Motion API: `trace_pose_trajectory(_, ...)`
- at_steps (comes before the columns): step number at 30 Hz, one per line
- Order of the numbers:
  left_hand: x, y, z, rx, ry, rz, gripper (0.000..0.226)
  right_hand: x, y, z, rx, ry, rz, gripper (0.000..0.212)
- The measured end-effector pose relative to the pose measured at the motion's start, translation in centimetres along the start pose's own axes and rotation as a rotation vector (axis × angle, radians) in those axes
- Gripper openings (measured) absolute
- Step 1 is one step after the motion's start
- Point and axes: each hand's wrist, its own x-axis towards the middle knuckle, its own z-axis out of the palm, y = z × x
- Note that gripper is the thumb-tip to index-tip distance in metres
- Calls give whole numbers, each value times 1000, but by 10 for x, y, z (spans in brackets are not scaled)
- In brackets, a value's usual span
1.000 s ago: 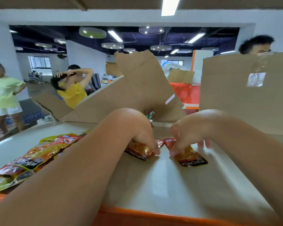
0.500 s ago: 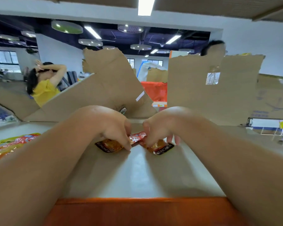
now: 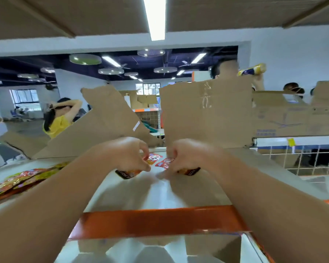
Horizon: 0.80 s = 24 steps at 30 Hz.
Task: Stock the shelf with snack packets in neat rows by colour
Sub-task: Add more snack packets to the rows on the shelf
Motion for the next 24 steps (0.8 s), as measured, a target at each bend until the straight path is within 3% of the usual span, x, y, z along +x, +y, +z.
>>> trace_pose_trajectory(4,-3,65,9,-268,166,89,49,-66,74,-22,295,220,106,29)
trace_pose_trajectory(8,-27,161,15,-387,265,231,31,-157,156,-49,332,388,171,33)
trace_pose_trajectory(13,-48,300,33,-520,345,417,37,-276,251,-67,357,527,293,37)
trace_pose_trajectory(17,-69,398,54,-421,362,540,38,-363,312,-66,348,589,426,36)
trace_pose_trajectory(24,-81,515,119,-494,247,655,47,-467,389,-41,259,543,640,34)
